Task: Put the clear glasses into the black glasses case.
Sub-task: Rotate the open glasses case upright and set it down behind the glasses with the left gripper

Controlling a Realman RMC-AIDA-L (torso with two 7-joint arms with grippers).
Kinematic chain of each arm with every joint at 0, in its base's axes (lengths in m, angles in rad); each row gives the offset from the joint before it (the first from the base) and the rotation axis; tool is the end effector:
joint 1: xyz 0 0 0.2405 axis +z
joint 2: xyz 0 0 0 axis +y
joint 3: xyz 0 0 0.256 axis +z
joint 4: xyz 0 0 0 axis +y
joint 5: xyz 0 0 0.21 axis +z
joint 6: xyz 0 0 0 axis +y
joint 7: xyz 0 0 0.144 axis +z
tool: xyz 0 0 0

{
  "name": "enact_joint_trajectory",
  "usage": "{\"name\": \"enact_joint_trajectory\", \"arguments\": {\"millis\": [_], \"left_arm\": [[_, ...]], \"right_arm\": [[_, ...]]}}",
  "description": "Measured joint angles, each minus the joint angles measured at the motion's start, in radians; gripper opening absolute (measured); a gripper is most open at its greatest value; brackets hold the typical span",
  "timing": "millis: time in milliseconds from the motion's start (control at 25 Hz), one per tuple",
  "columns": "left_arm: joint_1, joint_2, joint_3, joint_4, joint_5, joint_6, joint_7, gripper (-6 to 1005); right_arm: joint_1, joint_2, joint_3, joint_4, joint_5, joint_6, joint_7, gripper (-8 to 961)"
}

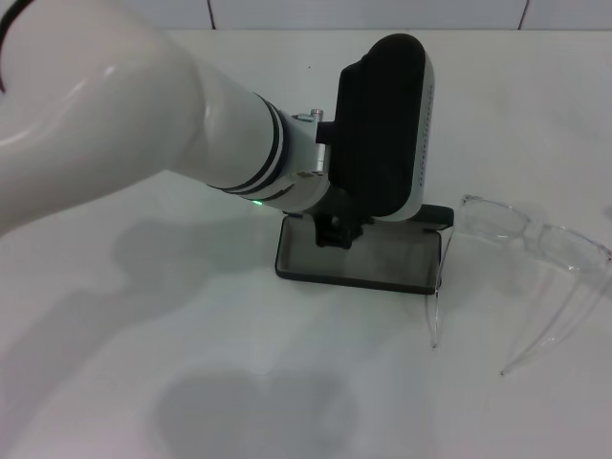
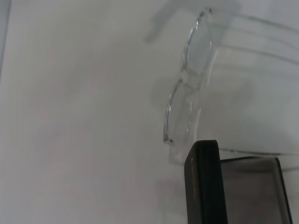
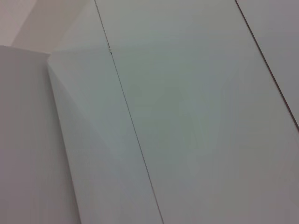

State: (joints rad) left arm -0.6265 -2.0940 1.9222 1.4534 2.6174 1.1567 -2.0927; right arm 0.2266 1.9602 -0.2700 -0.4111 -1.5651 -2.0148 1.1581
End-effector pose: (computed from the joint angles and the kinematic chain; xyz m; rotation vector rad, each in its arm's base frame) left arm -0.0951 0.3337 -0.0887 -2.7203 0.5287 0.5271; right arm 0.3297 0.2210 0.1132 -1.9924 0.4764 1.3955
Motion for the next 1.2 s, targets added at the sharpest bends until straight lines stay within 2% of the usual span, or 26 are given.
{"name": "enact_joint_trajectory", "arguments": {"millis": [360,720,1000,1080,1200], "left_arm": [[-0.001,-0.003,-0.001,-0.013,0.008,-0.033,-0.047,209],[-0.005,-0.001,-0.002,-0.01,0.013,-0.021,-0.111,279],[0.012,-0.002,-0.003,0.06,0.017,0.05,-0.135,315],[0.02,-0.001,-0.018,0.103,0.004,0.094,-0.151,542],[0.053,0.0,-0.057,0.189,-0.031,0.137,-0.156,554]], "right_arm": [[-0.01,0.0,0.013,0.0,0.001,-0.001,0.0,864],[-0.008,0.0,0.012,0.0,0.001,-0.015,0.0,860],[-0.011,0.0,0.012,0.0,0.0,-0.027,0.001,858],[-0.012,0.0,0.012,0.0,0.0,-0.027,0.002,857],[-0.008,-0.003,0.005,-0.003,-0.007,-0.015,0.008,856]]}}
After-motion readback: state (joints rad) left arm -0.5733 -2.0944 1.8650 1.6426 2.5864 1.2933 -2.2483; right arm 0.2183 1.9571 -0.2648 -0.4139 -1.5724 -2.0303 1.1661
